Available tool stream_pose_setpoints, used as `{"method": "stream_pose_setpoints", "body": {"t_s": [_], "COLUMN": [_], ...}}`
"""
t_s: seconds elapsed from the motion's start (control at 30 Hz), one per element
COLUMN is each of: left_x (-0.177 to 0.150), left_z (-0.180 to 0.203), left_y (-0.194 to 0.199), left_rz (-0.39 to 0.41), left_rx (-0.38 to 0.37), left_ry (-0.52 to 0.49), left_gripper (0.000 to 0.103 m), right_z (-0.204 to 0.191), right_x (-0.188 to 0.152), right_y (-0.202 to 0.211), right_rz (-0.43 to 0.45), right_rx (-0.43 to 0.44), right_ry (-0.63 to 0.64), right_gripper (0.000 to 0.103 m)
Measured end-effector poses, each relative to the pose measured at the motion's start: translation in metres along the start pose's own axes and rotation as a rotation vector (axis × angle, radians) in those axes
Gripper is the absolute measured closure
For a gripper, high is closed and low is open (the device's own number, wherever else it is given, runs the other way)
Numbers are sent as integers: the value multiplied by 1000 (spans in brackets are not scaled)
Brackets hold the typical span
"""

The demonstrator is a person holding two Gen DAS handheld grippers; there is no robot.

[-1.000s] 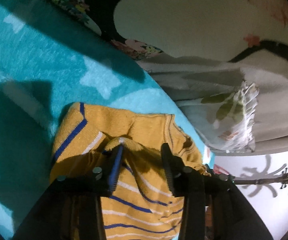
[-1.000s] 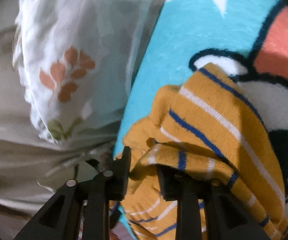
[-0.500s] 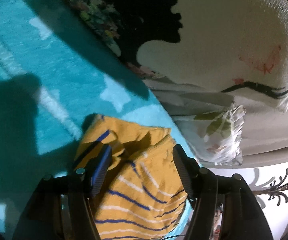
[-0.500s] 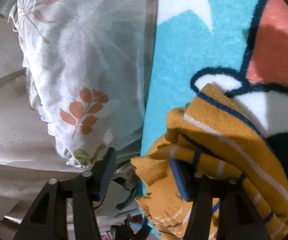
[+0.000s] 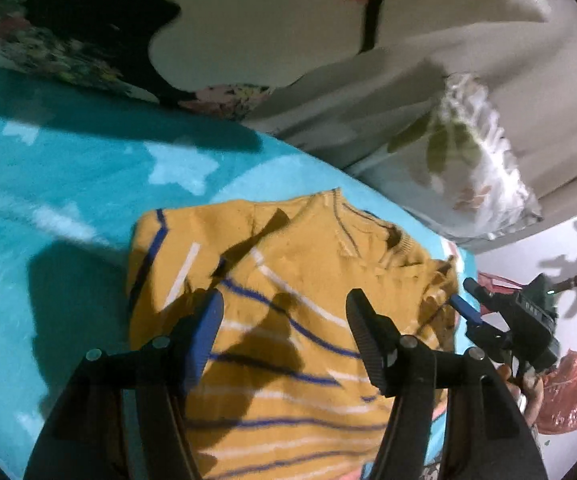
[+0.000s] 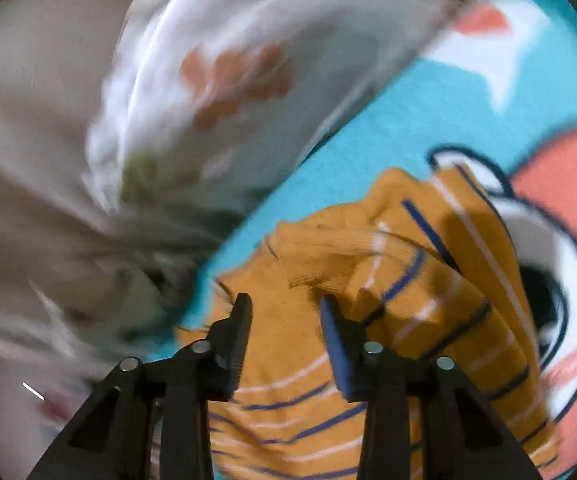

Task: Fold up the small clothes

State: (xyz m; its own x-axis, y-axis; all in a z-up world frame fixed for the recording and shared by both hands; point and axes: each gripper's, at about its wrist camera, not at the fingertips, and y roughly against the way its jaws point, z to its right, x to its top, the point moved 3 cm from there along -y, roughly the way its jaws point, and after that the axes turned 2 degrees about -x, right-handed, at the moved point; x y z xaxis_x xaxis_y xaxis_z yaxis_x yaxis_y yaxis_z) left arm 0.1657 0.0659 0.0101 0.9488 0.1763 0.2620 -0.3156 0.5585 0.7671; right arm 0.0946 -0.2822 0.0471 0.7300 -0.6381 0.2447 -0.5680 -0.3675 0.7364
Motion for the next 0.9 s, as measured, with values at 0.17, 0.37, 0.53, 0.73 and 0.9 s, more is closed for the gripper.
{"method": "stream_pose_setpoints", "body": {"t_s": [0.17,0.37,0.53,0.73,0.9], "left_x": [18,28,14,-34,-81], "left_z": [-17,-25,-20,-31,-42], "left_y": [-28,-28,-1,46,69], "left_rz": [-6,2,23,30,23], "left_rx": [60,48,46,41,68], "left_ry": [39,112,102,132,210], "left_gripper": [40,40,40,39,39], "right_z": [-10,14,5,49,104], "right_x": [17,39,32,-5,-38], "right_y": [-43,-53,-2,79,114], "right_rz": [-4,-11,21,30,22], "right_rx": [-258,-255,-138,-163,-144], "right_ry": [156,25,41,136,93], "right_gripper": [66,66,57,52,52]}}
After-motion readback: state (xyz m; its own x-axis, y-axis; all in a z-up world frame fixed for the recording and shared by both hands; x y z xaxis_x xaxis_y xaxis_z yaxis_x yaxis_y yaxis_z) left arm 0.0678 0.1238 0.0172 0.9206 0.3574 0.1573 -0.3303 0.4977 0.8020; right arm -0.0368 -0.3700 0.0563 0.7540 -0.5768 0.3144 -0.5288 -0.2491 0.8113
